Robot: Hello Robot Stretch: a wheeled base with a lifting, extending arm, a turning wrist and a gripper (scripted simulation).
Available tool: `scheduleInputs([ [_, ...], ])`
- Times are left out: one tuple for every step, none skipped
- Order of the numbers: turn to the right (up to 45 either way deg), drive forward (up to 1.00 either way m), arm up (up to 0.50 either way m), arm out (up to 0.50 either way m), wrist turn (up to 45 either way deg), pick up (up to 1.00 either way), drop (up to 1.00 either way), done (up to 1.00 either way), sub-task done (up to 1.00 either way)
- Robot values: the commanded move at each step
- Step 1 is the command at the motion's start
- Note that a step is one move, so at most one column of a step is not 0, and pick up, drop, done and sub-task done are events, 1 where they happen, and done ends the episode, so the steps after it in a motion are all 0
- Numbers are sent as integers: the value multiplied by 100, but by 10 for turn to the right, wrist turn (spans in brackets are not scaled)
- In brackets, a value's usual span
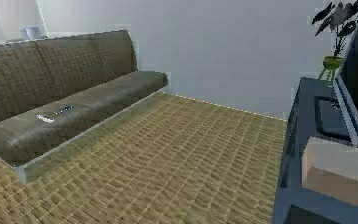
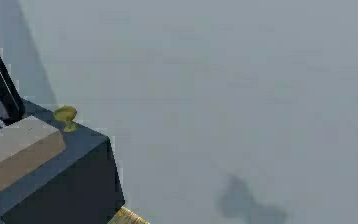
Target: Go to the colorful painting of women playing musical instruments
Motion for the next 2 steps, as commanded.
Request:
scheduleInputs([
  [-450,0,0,0,0,0,0,0,0],
  [-420,0,0,0,0,0,0,0,0],
])
